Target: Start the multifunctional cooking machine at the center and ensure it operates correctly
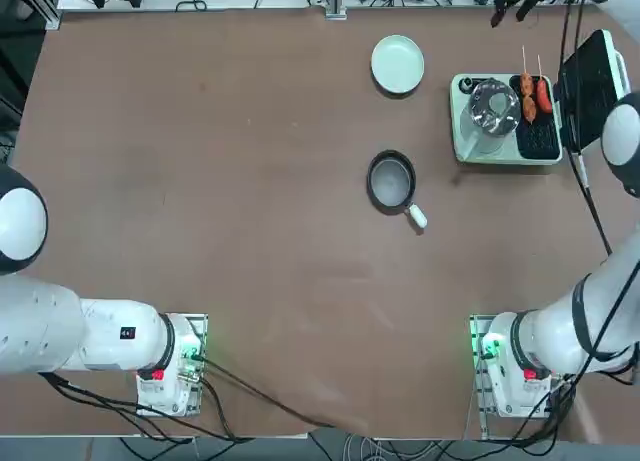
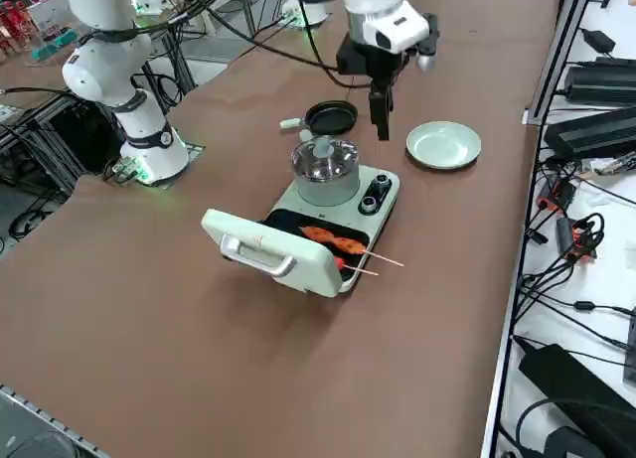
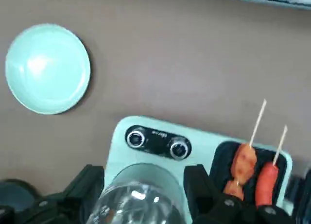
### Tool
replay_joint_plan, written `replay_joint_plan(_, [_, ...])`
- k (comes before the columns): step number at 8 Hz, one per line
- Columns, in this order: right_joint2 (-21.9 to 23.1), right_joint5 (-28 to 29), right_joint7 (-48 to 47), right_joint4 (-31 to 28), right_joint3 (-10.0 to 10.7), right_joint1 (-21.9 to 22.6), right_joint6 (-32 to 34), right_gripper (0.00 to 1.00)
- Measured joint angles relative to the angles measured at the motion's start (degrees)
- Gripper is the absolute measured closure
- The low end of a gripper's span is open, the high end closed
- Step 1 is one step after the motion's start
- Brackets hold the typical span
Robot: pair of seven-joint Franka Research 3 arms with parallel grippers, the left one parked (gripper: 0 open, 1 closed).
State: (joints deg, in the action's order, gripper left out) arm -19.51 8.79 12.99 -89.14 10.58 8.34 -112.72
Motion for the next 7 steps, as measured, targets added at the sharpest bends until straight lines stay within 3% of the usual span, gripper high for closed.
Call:
replay_joint_plan(5, [10.39,-6.13,-8.07,-1.25,0.04,-1.12,9.72,0.0])
replay_joint_plan(7, [15.07,-6.9,-12.42,-1.93,-1.74,-1.95,14.34,0.0])
